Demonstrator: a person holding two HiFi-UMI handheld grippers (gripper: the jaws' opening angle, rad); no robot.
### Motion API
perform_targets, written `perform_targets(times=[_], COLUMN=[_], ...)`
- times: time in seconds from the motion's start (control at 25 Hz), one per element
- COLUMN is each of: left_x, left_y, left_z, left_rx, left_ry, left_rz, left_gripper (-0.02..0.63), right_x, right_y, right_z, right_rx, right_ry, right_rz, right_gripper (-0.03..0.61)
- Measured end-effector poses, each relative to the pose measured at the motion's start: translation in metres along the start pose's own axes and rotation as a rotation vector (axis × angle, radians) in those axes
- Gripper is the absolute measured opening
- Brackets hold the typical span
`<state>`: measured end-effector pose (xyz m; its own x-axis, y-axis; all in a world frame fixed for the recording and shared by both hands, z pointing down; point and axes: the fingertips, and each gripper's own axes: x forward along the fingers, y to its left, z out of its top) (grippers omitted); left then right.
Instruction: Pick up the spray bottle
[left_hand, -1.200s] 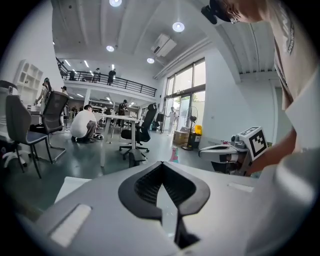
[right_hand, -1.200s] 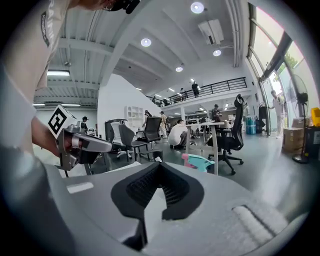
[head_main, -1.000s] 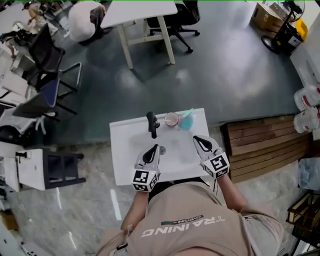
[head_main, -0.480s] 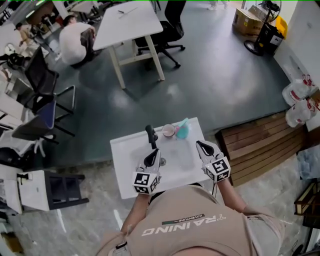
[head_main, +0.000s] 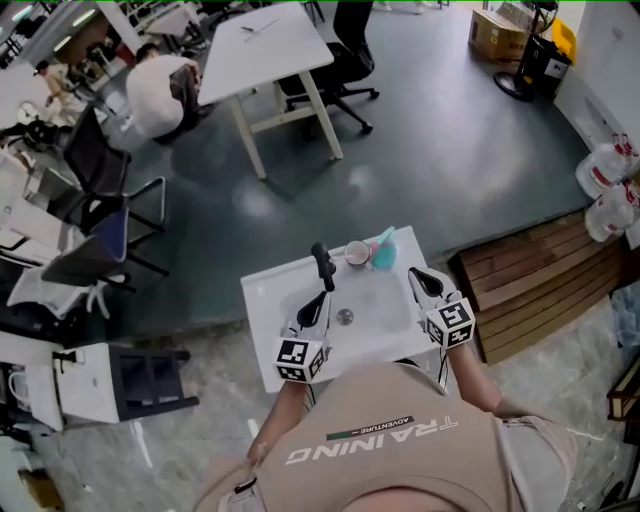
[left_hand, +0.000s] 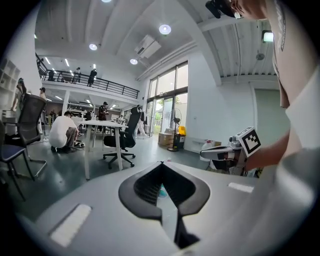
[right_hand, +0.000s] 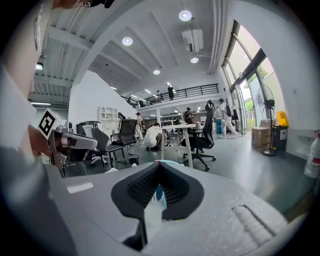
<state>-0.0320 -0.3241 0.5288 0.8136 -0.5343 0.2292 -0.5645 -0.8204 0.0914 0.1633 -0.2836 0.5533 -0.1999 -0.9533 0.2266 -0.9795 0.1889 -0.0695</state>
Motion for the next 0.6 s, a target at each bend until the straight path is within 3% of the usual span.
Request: perform_targets(times=[0.6], left_x=[0.014], left_y=[0.005], left_z=[-0.009], left_rx=[-0.055], left_ry=[-0.015], left_rz=[0.013], left_gripper=[0.017], right_x=[0.008], right_y=[-0.011], right_z=[-0.008], right_rx=[-0.037], right_ry=[0.064], right_rz=[-0.012], right_gripper=[0.003])
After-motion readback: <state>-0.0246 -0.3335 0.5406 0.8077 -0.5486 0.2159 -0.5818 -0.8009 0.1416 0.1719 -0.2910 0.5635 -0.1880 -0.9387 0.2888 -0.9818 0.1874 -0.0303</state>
